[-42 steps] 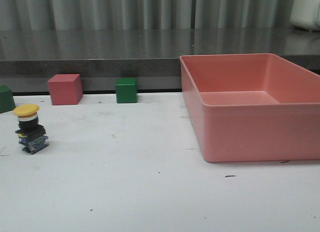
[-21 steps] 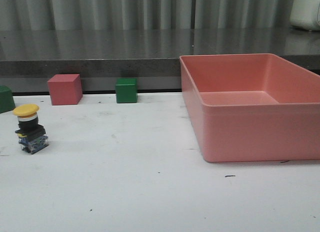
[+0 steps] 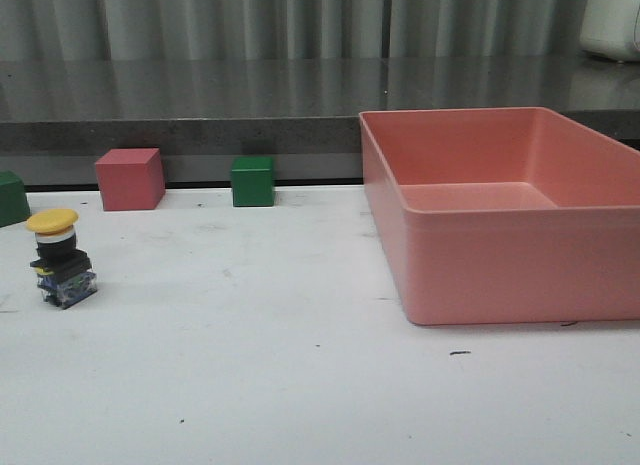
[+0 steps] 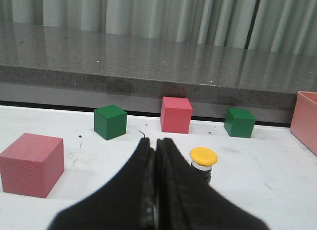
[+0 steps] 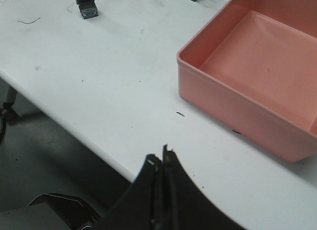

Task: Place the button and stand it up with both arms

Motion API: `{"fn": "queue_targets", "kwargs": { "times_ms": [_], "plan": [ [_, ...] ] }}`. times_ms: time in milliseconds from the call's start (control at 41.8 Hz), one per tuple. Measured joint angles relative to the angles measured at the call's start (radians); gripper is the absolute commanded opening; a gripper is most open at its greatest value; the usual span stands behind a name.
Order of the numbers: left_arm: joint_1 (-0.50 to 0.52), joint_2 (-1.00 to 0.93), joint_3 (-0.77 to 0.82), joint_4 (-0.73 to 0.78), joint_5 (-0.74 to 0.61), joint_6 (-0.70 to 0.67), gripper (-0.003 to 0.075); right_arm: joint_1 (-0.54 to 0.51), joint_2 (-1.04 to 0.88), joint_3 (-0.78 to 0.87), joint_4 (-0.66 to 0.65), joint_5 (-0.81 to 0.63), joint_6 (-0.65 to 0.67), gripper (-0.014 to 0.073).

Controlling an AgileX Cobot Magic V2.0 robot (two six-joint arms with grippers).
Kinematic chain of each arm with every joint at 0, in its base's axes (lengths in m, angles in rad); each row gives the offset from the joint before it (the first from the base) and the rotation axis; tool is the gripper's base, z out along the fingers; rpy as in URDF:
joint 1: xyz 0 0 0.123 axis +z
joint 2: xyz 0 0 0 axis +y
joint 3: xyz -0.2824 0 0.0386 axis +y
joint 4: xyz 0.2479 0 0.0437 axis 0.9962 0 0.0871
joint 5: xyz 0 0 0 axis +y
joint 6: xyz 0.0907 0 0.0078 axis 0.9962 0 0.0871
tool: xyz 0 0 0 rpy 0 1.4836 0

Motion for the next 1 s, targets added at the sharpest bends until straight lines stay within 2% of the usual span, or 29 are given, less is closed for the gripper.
{"fn": "queue_targets", "kwargs": {
  "times_ms": [646, 742, 814, 1005],
  "plan": [
    [0.000, 0.000, 0.000, 0.000, 0.000, 0.000, -0.0020, -0.011, -0.014, 0.010, 0.000, -0.002, 0.000, -0.0068],
    [0.000, 0.000, 0.000, 0.000, 0.000, 0.000, -0.0020, -0.082, -0.053, 0.049, 0.000, -0.038, 0.000, -0.0068],
    [0.000, 0.000, 0.000, 0.000, 0.000, 0.000, -0.0020, -0.160, -0.098, 0.110, 0.000, -0.122, 0.000, -0.0068],
    [0.000, 0.000, 0.000, 0.000, 0.000, 0.000, -0.0020, -0.376, -0.271, 0.358, 0.000, -0.461, 0.000, -0.0068]
  ]
}}
